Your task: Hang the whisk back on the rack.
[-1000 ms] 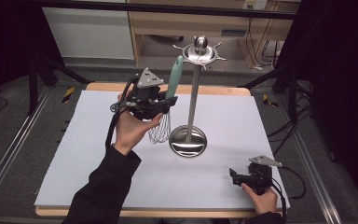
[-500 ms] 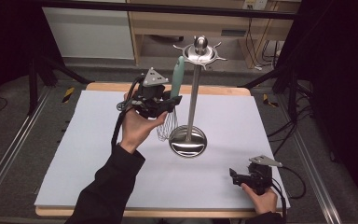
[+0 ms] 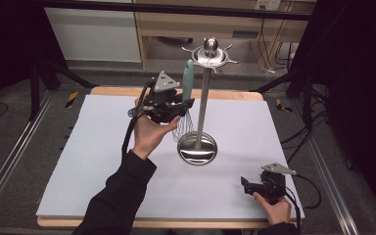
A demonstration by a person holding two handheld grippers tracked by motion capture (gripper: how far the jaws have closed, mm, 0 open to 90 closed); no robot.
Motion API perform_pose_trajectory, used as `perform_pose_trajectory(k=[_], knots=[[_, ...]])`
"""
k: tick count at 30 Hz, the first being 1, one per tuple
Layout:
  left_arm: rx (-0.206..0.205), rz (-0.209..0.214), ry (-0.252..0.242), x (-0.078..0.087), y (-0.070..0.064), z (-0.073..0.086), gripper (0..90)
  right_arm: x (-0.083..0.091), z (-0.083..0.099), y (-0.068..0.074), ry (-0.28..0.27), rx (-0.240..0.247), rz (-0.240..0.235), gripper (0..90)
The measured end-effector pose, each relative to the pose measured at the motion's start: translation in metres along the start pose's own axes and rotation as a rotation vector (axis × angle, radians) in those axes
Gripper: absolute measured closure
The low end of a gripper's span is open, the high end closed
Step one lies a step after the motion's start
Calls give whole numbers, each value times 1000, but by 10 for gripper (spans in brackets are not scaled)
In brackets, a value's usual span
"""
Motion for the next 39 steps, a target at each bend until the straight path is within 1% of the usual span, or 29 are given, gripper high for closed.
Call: perform_pose_trajectory(k=[1, 4, 8, 12, 14, 16, 20, 22, 24, 27, 31, 33, 34, 35, 37, 38, 39], knots=[[-4, 1, -1, 0, 0, 0, 687, 0, 0, 0, 0, 0, 0, 73], [3, -4, -20, -3, 1, 0, 687, 0, 0, 0, 1, -1, 1, 74], [-11, -6, -25, -4, 2, 1, 686, 0, 0, 0, 1, -2, 0, 74], [-9, -4, -39, -5, 2, 1, 685, 0, 0, 0, 1, -1, 0, 74], [-15, -1, -40, -5, 2, 1, 684, 0, 0, 1, 1, 0, 0, 73], [-21, -6, -41, -5, 3, 2, 683, 0, 0, 1, 1, 1, 0, 74], [-19, -13, -47, -5, 3, 2, 680, 0, 0, 1, 1, 1, -1, 74], [-13, -15, -59, -4, 3, 1, 652, 0, 0, 1, 0, 0, -2, 73], [-13, -12, -60, -3, 3, 1, 641, 0, 0, 1, 1, 1, -1, 73], [-18, -9, -64, 0, 4, 2, 637, 0, 0, 1, 1, 1, 0, 74], [-19, -11, -72, 4, 5, 5, 593, 0, 0, 1, 0, 3, 1, 73], [-23, -11, -73, 6, 7, 7, 564, 0, 0, 0, 1, 1, 2, 73], [-26, -8, -70, 8, 7, 9, 564, 0, 0, 0, 1, 1, 2, 73], [-33, -7, -72, 9, 8, 10, 534, 0, 0, 0, 1, 2, 2, 73], [-31, -10, -78, 12, 8, 14, 525, 0, 0, 0, 1, 2, 2, 73], [-29, -9, -82, 15, 9, 18, 503, 0, 1, 1, 2, 5, 2, 73], [-29, -9, -82, 15, 9, 18, 490, 0, 1, 1, 2, 5, 2, 73]])
Point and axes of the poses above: each handheld gripper's, and its own axes: x roughly backward along the jaws, z roughly out of its underside, y roughly to its left, the point moved 6 cm from there along -x, roughly forward along the jaws, and after that the axes turned 2 degrees about y, right-handed, at the moved point
